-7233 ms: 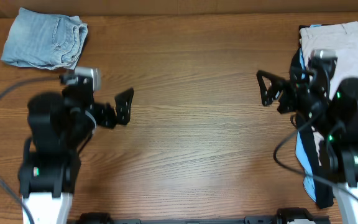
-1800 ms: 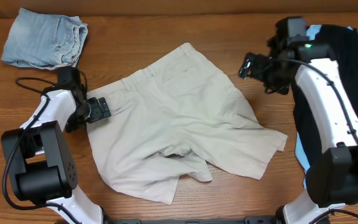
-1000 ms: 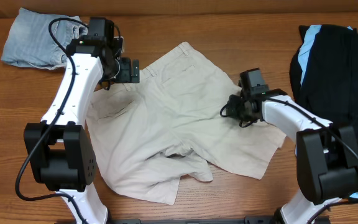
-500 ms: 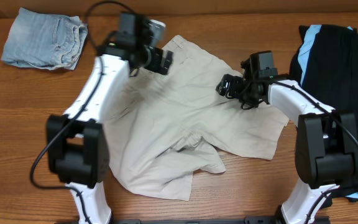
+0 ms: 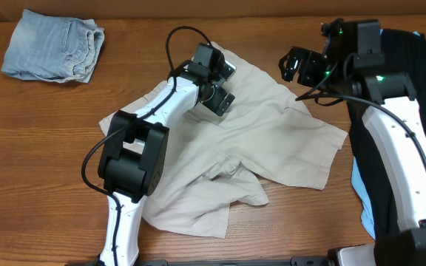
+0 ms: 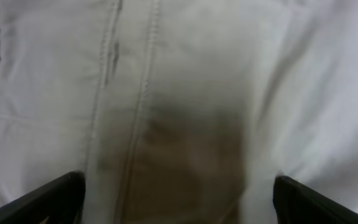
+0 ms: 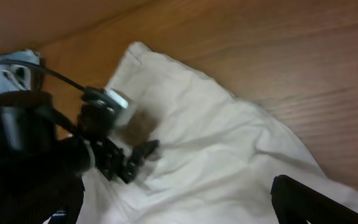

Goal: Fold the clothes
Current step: 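Grasp the shorts' top edge with both grippers and pull it upward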

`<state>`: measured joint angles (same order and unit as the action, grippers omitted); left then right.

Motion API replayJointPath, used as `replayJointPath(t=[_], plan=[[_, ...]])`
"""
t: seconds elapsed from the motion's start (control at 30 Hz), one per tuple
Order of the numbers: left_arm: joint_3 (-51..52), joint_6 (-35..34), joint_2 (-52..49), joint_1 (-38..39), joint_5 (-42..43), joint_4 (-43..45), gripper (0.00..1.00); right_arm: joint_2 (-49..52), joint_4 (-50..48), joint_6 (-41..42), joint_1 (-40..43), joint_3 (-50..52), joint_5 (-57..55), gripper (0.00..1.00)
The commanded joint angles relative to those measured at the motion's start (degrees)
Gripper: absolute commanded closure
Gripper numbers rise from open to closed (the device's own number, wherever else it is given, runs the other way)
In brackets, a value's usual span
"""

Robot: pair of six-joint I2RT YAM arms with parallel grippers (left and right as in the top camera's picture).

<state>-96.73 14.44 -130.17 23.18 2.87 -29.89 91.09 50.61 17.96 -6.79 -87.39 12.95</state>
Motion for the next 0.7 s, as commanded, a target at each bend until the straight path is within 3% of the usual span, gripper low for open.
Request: replayJointPath(t=[0.0, 0.13, 0.27, 0.53, 0.67], plan=[[-1.0, -9.3, -3.0, -0.9, -14.0, -0.5, 0.0, 1.7, 2.6, 0.1, 0.2, 0.0, -4.9, 0.0], [-1.0, -14.5, -5.1, -3.0, -17.5, -5.3, 0.0, 3.6, 4.6, 0.4, 0.2, 0.6, -7.0, 0.0], [-1.0, -25.2, -5.5, -8.6, -15.2, -13.7, 0.0, 7.1, 4.7, 2.8, 0.2, 1.6, -7.1, 0.0], [-1.0, -28.2, -5.5, -18.6, -1.7, -24.3, 0.0, 14.6, 3.1, 3.1, 0.2, 1.6, -5.8, 0.0], [-1.7, -27.0, -5.5, -20.7, -0.4, -27.7, 0.0, 16.7, 3.4, 3.1, 0.1, 1.7, -5.1, 0.0]])
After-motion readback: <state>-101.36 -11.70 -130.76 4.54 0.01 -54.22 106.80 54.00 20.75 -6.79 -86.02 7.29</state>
